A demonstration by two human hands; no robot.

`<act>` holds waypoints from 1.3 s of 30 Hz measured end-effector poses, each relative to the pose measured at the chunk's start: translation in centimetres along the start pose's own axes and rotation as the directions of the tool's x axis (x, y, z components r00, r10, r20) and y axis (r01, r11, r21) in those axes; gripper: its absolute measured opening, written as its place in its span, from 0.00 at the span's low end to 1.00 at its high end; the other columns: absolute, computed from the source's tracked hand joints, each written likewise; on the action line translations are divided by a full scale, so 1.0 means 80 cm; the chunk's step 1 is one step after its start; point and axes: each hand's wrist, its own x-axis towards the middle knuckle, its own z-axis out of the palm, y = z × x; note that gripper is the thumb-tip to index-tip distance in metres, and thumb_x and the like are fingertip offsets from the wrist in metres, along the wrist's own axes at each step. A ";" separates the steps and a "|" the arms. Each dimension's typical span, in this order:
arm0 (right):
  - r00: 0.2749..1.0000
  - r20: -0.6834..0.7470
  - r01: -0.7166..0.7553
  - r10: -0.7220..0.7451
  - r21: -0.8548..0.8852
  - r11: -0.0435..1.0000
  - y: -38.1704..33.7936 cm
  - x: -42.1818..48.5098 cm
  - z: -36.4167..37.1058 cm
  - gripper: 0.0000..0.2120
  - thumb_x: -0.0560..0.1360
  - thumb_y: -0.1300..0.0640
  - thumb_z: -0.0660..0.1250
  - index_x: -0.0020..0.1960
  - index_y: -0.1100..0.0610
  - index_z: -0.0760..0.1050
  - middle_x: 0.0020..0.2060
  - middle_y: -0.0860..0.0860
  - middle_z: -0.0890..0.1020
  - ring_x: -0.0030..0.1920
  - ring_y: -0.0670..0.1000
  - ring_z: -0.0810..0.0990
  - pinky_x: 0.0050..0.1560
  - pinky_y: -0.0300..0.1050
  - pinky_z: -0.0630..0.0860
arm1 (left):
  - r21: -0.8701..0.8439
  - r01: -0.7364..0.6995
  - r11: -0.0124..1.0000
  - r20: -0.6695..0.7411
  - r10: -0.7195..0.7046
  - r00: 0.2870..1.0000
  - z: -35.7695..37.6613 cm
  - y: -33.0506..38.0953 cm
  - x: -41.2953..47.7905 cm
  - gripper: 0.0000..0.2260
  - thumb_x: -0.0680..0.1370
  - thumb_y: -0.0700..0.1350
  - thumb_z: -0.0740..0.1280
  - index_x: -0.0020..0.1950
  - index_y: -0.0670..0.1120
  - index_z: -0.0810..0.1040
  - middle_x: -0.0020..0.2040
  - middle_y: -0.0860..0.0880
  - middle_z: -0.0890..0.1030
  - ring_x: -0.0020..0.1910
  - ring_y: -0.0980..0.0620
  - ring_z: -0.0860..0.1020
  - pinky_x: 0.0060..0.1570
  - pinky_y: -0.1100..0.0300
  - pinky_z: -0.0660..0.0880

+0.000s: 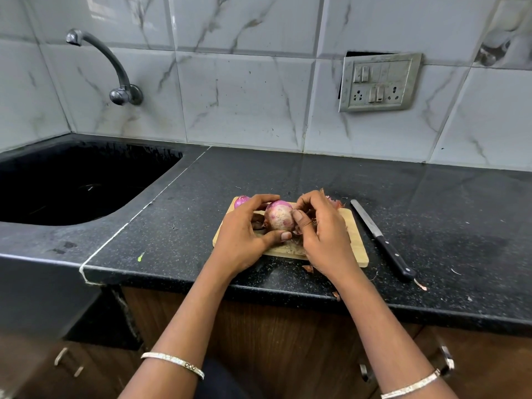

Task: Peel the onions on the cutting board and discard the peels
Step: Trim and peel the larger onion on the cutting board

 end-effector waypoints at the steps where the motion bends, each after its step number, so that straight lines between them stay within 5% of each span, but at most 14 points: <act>1: 1.000 -0.012 -0.005 0.006 0.018 1.000 0.000 0.000 0.000 0.03 0.79 0.62 0.67 0.51 0.56 0.75 0.46 0.48 0.80 0.49 0.45 0.76 0.50 0.27 0.65 | -0.001 0.000 1.000 0.000 0.000 1.000 0.000 0.000 0.000 0.30 0.67 0.47 0.83 0.66 0.52 0.78 0.58 0.55 0.83 0.54 0.61 0.82 0.56 0.65 0.80; 7: 0.999 -0.032 -0.001 0.002 0.028 1.000 -0.001 0.000 -0.001 0.06 0.76 0.55 0.73 0.52 0.52 0.79 0.46 0.43 0.81 0.49 0.43 0.78 0.51 0.40 0.73 | 0.003 -0.007 1.000 0.005 0.007 1.000 -0.001 0.002 -0.001 0.29 0.67 0.44 0.83 0.66 0.50 0.78 0.58 0.56 0.82 0.55 0.64 0.81 0.55 0.70 0.78; 17: 0.999 -0.037 -0.020 0.020 0.008 1.000 0.002 0.000 0.000 0.05 0.76 0.59 0.73 0.45 0.53 0.77 0.41 0.47 0.79 0.45 0.44 0.76 0.46 0.26 0.65 | -0.006 -0.014 1.000 -0.002 0.014 1.000 0.000 0.002 -0.002 0.29 0.67 0.46 0.83 0.67 0.50 0.79 0.58 0.57 0.82 0.56 0.61 0.81 0.56 0.64 0.80; 23: 0.991 -0.108 -0.082 0.084 0.028 0.996 0.006 -0.001 0.001 0.04 0.77 0.54 0.73 0.44 0.52 0.78 0.38 0.43 0.82 0.44 0.47 0.81 0.58 0.44 0.74 | 0.009 -0.001 1.000 -0.006 0.001 1.000 -0.001 0.001 -0.002 0.28 0.68 0.46 0.82 0.66 0.53 0.78 0.58 0.58 0.82 0.55 0.61 0.82 0.58 0.58 0.81; 28: 0.987 -0.112 -0.101 0.116 0.132 0.986 0.000 0.000 0.000 0.04 0.75 0.58 0.74 0.50 0.56 0.81 0.41 0.46 0.84 0.42 0.43 0.82 0.42 0.32 0.77 | 0.000 0.002 1.000 -0.010 -0.002 1.000 -0.001 0.002 -0.002 0.28 0.68 0.45 0.83 0.66 0.52 0.79 0.57 0.58 0.82 0.55 0.61 0.82 0.58 0.58 0.81; 39: 0.979 -0.121 -0.156 0.166 0.092 0.983 0.004 0.000 -0.005 0.07 0.75 0.64 0.72 0.48 0.54 0.86 0.38 0.40 0.84 0.43 0.30 0.79 0.44 0.25 0.73 | -0.004 0.009 1.000 0.013 -0.009 1.000 -0.002 0.004 -0.001 0.28 0.68 0.44 0.82 0.65 0.52 0.78 0.58 0.59 0.81 0.57 0.60 0.81 0.58 0.59 0.81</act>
